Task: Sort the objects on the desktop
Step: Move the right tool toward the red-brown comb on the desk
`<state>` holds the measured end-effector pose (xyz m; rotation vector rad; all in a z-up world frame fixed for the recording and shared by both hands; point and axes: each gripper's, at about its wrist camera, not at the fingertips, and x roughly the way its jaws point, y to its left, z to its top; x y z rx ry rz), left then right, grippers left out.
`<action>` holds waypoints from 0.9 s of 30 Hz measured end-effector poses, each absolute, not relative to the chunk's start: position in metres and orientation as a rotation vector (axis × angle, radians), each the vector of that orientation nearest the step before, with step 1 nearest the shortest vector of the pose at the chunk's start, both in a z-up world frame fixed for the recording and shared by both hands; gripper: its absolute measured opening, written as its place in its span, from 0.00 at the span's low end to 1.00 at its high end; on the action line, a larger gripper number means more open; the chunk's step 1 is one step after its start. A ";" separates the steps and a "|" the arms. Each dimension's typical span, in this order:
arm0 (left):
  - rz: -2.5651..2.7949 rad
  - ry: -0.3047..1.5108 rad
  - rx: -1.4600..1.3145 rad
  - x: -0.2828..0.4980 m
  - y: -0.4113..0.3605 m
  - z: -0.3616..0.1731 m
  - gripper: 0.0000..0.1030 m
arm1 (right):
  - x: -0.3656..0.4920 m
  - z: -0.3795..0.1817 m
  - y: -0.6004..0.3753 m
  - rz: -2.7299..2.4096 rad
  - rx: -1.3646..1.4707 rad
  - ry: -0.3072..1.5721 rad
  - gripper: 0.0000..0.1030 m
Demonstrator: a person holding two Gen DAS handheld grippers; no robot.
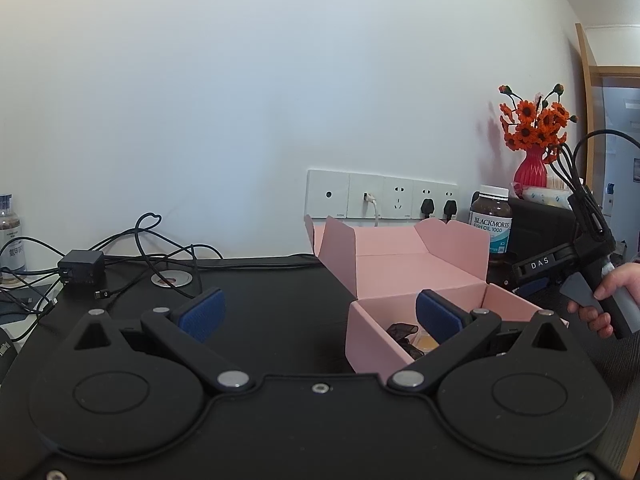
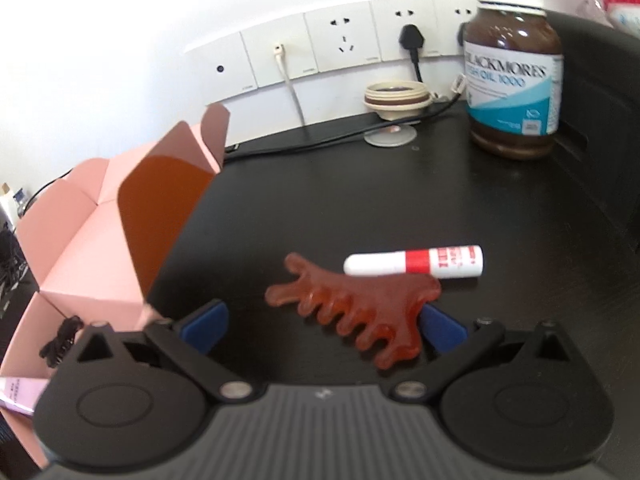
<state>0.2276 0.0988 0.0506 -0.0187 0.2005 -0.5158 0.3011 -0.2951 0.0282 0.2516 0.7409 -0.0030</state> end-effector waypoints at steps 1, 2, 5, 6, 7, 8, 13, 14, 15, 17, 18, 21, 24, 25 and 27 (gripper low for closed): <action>-0.516 0.198 -0.014 0.227 0.098 0.051 1.00 | 0.302 0.029 -0.295 0.006 0.234 0.736 0.99; -0.516 0.196 -0.008 0.227 0.097 0.051 1.00 | 0.304 0.030 -0.295 0.013 0.217 0.733 0.99; -0.515 0.191 0.001 0.225 0.096 0.051 1.00 | 0.309 0.029 -0.297 0.024 0.206 0.736 0.99; -0.513 0.189 -0.002 0.225 0.096 0.051 1.00 | 0.310 0.029 -0.297 0.029 0.201 0.736 0.99; -0.511 0.187 -0.006 0.225 0.097 0.051 1.00 | 0.311 0.029 -0.297 0.036 0.193 0.735 0.99; -0.509 0.184 -0.012 0.225 0.098 0.051 1.00 | 0.313 0.028 -0.296 0.040 0.180 0.734 0.99; -0.503 0.184 -0.030 0.226 0.100 0.051 1.00 | 0.319 0.023 -0.290 0.020 0.156 0.728 0.99; -0.502 0.184 -0.032 0.226 0.100 0.051 1.00 | 0.320 0.023 -0.290 0.017 0.162 0.727 0.99; -0.502 0.182 -0.034 0.225 0.101 0.051 1.00 | 0.320 0.022 -0.290 0.015 0.163 0.725 0.99; -0.504 0.181 -0.036 0.225 0.101 0.051 1.00 | 0.320 0.022 -0.291 0.018 0.161 0.725 0.99; -0.505 0.182 -0.036 0.225 0.101 0.051 1.00 | 0.319 0.022 -0.291 0.020 0.158 0.726 0.99; -0.508 0.187 -0.036 0.226 0.101 0.051 1.00 | 0.316 0.022 -0.294 0.027 0.140 0.723 0.99; -0.510 0.195 -0.037 0.228 0.101 0.051 1.00 | 0.315 0.018 -0.296 0.038 0.126 0.734 0.99; -0.509 0.197 -0.038 0.228 0.101 0.051 1.00 | 0.315 0.016 -0.295 0.035 0.109 0.738 0.99; -0.509 0.197 -0.039 0.228 0.101 0.051 1.00 | 0.315 0.013 -0.293 0.032 0.064 0.733 0.99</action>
